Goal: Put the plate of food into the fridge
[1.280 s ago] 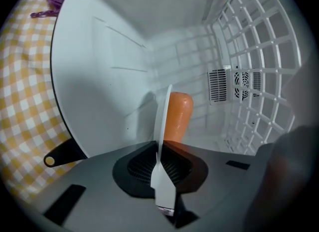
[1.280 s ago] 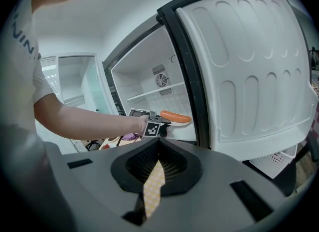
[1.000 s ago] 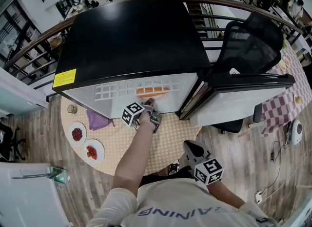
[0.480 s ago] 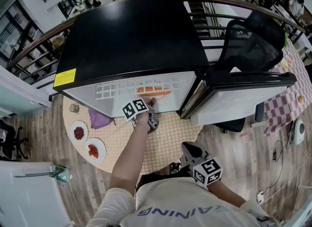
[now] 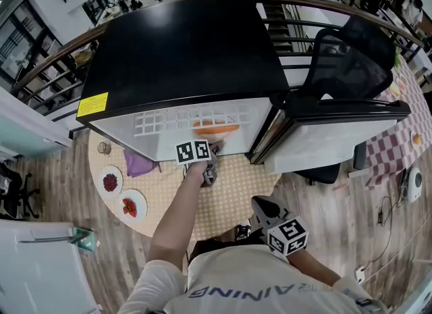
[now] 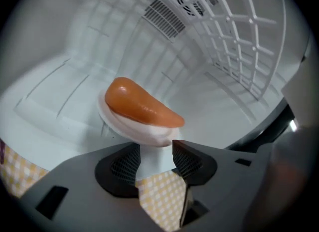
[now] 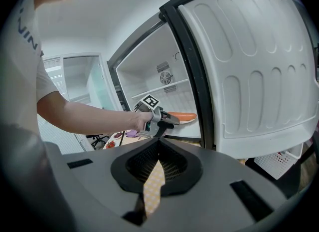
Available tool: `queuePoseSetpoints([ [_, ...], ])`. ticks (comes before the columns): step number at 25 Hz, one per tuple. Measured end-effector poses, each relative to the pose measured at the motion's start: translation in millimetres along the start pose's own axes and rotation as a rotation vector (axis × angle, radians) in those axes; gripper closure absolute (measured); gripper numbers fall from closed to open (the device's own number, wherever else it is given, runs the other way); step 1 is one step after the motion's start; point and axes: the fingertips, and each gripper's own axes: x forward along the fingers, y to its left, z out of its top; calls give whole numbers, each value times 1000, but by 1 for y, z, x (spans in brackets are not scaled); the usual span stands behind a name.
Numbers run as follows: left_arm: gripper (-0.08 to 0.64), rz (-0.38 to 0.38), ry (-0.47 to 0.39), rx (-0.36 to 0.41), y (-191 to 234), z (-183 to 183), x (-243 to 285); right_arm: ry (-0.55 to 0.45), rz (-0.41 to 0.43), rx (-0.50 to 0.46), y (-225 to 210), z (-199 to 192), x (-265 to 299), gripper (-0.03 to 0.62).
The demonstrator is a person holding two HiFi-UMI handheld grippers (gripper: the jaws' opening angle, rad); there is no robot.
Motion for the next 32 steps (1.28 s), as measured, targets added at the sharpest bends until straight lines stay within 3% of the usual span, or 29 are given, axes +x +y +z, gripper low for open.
queuePoseSetpoints([
  [2, 367, 43, 44, 77, 1, -7, -1, -2, 0, 0, 0, 0, 0, 572],
  [4, 400, 84, 78, 106, 5, -13, -2, -4, 1, -1, 1, 0, 0, 572],
  [7, 523, 93, 75, 56, 11, -16, -7, -6, 4, -2, 3, 1, 0, 572],
  [9, 527, 73, 53, 37, 9, -15, -13, -4, 6, -2, 4, -1, 0, 572],
  [11, 544, 61, 33, 72, 4, -18, -23, -1, 8, -1, 5, -3, 0, 572],
  [15, 551, 9, -51, 180, -16, -24, -59, -14, 13, -5, 8, 1, 3, 572],
  [20, 551, -115, -172, 204, -46, -42, -121, -38, 34, -24, 22, 13, 11, 572],
  [32, 551, -63, -433, 378, -70, -54, -265, -104, 84, -72, 63, 40, 30, 572],
])
